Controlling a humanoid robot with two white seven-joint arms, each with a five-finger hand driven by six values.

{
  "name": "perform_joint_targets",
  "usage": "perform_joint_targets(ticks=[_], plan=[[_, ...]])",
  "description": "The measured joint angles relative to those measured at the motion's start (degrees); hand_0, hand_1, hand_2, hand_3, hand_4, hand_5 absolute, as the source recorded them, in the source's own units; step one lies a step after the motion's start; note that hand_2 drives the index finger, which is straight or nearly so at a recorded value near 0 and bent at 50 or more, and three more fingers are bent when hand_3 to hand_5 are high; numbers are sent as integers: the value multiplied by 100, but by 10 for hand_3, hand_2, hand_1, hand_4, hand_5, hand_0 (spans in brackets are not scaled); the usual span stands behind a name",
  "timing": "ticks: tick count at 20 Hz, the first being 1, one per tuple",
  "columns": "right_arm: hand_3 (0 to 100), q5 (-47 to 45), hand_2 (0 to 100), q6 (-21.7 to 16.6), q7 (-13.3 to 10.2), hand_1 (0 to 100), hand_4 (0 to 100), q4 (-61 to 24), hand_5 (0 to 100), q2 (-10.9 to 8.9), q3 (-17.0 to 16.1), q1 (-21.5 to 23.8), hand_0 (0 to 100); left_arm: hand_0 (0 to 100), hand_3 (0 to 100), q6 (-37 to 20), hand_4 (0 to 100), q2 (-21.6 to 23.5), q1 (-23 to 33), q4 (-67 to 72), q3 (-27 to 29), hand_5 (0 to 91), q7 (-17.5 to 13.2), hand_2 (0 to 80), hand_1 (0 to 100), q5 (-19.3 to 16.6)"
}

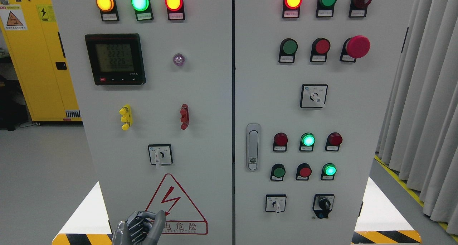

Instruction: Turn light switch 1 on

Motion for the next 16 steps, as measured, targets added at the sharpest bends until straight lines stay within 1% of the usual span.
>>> perform_joint_targets(ticks=[4, 7, 13, 16], plan=[[0, 0, 40, 0, 0, 500, 0, 0, 0, 0, 0, 0, 0, 309, 890, 125, 896, -49, -169, -17, -17, 875, 139, 582, 646, -39], [0, 0, 40, 0, 0, 500, 0, 0, 0, 0, 0, 0, 0, 299, 891, 247, 896, -85, -310, -24, -25, 875, 172, 579, 650, -99], [0, 0, 40, 0, 0, 500, 0, 0, 0, 0, 0, 0, 0, 242, 892, 339, 897, -140, -525, -35, -34, 875, 203, 578, 658, -187], [0, 0, 40, 0, 0, 500, 0, 0, 0, 0, 0, 0, 0, 185, 892, 384, 897, -162, -622, -37, -36, 874, 210, 580, 667, -245]])
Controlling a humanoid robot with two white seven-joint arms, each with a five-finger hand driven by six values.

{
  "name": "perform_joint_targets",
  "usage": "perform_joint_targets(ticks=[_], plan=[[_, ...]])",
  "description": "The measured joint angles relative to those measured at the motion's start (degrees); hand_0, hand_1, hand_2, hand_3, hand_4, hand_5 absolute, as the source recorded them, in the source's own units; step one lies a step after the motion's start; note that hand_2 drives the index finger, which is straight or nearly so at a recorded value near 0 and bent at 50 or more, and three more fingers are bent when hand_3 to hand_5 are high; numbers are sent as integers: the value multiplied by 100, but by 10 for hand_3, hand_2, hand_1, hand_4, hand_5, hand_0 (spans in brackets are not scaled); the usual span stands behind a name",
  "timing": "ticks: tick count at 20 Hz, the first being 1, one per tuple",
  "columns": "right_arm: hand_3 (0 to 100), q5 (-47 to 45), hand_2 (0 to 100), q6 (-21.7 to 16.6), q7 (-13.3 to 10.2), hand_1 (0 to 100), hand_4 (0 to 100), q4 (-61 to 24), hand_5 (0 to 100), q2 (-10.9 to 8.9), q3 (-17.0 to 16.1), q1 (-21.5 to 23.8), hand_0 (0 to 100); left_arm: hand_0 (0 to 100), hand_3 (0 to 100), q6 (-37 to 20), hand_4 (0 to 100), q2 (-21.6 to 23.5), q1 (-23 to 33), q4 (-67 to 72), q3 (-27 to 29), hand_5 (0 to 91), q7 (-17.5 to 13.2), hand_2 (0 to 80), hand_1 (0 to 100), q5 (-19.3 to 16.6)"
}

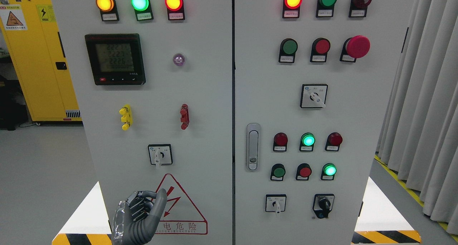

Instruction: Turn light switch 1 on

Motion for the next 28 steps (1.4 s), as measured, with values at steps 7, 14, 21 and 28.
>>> perform_joint_targets(ticks=[7, 14, 21, 28], plan=[[0, 0, 40, 0, 0, 500, 0, 0, 0, 0, 0, 0, 0, 136, 892, 215, 897, -41, -180, 1, 5, 873, 135, 582, 672, -84], [0, 0, 40, 0, 0, 500, 0, 0, 0, 0, 0, 0, 0, 121, 892, 390, 898, -69, -333, 4, 6, 874, 208, 583, 669, -107], [0, 0, 40, 0, 0, 500, 0, 0, 0, 0, 0, 0, 0, 112, 893, 511, 898, -95, -478, 7, 6, 874, 317, 583, 665, -112], [0, 0, 40, 0, 0, 500, 0, 0, 0, 0, 0, 0, 0, 115, 893, 569, 898, -109, -592, 9, 9, 874, 343, 584, 667, -150]])
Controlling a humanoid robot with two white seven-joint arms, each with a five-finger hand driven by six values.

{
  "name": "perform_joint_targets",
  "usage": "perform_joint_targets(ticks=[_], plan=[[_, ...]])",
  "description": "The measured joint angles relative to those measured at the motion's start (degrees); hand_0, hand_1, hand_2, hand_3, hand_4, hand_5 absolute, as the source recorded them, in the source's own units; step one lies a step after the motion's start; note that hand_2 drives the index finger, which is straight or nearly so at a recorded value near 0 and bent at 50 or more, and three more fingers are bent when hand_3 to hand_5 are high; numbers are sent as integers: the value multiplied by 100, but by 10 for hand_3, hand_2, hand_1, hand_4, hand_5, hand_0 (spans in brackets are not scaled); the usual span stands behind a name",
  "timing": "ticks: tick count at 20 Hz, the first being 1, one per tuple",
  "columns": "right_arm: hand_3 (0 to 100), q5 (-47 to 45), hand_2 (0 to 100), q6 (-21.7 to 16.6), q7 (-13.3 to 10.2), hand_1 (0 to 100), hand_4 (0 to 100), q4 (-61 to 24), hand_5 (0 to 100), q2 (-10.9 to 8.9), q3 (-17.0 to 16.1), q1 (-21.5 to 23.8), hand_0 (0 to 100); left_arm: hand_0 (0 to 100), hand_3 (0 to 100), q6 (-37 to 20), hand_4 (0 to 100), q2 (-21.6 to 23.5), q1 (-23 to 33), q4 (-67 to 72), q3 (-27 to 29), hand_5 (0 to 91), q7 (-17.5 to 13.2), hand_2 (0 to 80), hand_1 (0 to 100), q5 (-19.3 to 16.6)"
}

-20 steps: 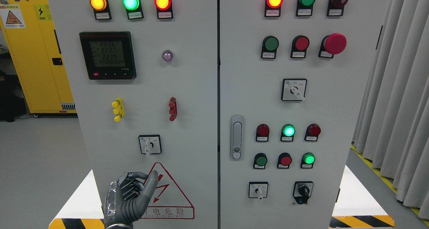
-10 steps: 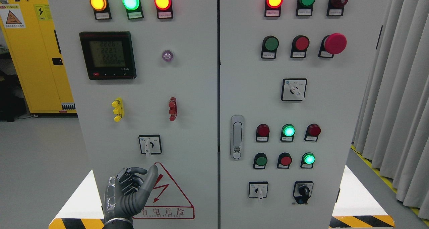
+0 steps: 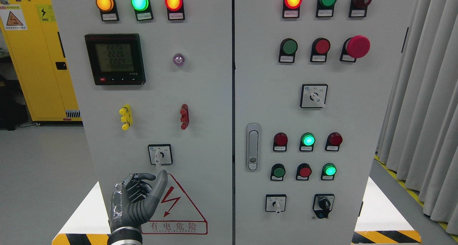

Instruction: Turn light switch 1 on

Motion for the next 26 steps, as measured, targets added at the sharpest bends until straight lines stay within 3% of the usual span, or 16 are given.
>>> perform_joint_targets(ticks=[26], plan=[[0, 0, 40, 0, 0, 500, 0, 0, 0, 0, 0, 0, 0, 233, 898, 313, 899, -14, -327, 74, 25, 873, 1, 599, 672, -161]])
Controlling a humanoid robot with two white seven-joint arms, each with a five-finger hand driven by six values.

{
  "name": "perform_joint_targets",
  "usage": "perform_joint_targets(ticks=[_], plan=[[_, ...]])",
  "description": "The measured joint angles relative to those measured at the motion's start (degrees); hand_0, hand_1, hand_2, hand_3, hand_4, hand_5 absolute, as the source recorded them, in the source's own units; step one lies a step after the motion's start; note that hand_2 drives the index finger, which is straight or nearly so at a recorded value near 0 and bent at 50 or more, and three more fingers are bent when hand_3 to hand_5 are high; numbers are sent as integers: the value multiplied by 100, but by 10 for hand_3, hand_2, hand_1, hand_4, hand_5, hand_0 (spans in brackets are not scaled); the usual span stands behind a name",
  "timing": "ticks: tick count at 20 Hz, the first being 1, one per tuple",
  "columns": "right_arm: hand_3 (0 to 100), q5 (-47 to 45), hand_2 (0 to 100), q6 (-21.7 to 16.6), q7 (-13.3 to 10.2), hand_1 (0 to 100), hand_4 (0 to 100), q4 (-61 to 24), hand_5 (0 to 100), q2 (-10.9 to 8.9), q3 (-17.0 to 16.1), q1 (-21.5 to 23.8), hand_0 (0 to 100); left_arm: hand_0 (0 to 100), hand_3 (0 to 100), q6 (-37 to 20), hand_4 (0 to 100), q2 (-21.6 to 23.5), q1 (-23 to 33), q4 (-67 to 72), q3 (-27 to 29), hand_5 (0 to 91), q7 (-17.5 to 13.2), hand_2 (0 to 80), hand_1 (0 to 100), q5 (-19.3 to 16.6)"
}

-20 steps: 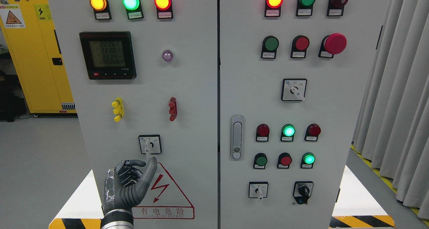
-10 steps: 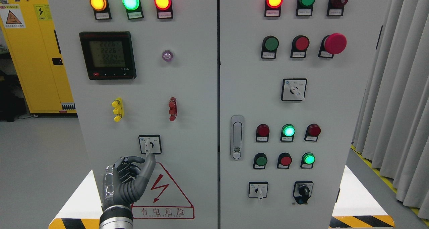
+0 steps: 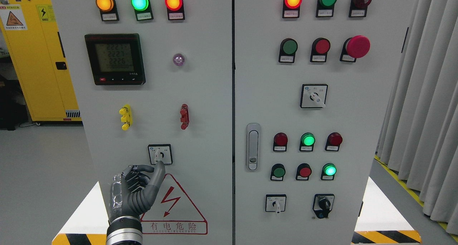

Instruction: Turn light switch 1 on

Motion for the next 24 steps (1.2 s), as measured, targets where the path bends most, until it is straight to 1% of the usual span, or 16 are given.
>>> perform_joint_targets(ticks=[24], plan=[[0, 0, 40, 0, 0, 500, 0, 0, 0, 0, 0, 0, 0, 238, 899, 20, 899, -20, -164, 176, -29, 874, 13, 594, 668, -31]])
